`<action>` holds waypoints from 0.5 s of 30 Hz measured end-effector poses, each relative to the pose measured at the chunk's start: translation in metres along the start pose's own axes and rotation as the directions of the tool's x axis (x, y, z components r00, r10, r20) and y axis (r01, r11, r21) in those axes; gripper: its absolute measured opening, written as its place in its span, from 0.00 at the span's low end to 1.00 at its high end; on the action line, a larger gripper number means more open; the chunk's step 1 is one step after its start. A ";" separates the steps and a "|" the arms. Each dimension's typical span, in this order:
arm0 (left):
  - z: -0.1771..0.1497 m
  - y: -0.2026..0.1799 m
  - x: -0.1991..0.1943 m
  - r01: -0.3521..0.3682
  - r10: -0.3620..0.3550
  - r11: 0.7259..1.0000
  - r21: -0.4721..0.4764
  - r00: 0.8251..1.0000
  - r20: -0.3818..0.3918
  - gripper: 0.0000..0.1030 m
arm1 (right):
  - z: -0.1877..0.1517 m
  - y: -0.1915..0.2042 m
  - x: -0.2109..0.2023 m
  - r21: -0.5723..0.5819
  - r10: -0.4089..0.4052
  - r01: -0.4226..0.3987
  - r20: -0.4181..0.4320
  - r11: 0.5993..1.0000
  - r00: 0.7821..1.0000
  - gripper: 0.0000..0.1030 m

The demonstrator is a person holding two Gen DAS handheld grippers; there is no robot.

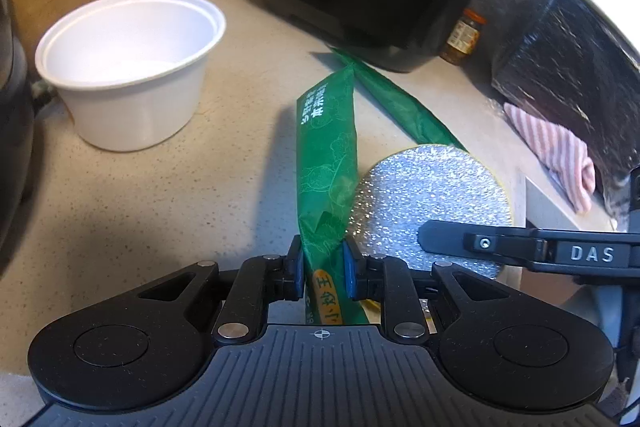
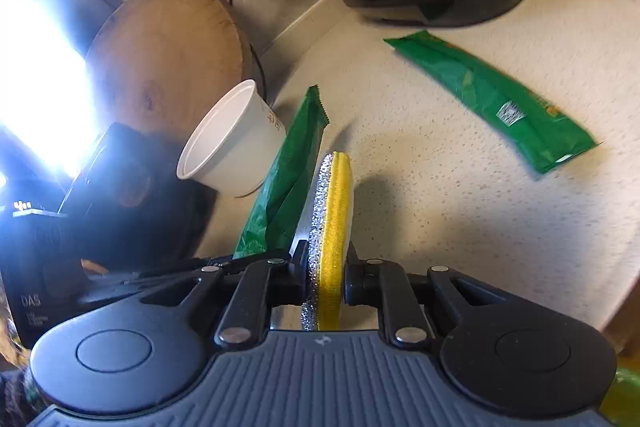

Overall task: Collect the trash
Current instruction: 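Carry green packet and scrubber pad to the green bin and open both tools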

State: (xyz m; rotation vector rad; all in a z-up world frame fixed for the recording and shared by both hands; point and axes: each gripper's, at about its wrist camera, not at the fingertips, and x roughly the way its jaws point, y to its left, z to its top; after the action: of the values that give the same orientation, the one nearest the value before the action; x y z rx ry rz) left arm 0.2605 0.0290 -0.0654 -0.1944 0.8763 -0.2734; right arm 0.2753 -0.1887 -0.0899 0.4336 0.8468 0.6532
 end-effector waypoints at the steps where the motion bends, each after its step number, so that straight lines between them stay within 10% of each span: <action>1: 0.000 -0.003 -0.002 0.003 -0.003 1.000 0.009 1.000 -0.001 0.22 | -0.002 0.001 -0.005 -0.002 -0.001 0.001 0.006 1.000 1.000 0.15; 8: 0.000 -0.039 -0.013 0.100 -0.100 0.990 0.095 0.995 -0.003 0.22 | -0.017 -0.005 -0.056 0.029 -0.086 0.083 0.105 0.996 0.991 0.15; 15: -0.013 -0.108 0.002 0.308 -0.287 0.926 0.218 0.950 -0.120 0.22 | -0.049 -0.040 -0.131 0.154 -0.268 0.238 0.214 0.959 0.939 0.15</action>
State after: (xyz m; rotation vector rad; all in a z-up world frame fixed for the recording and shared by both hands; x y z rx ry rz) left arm 0.2348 -0.0749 -0.0443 -0.0953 0.8909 -0.6710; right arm 0.1860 -0.3024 -0.0713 0.4950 0.7062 0.3030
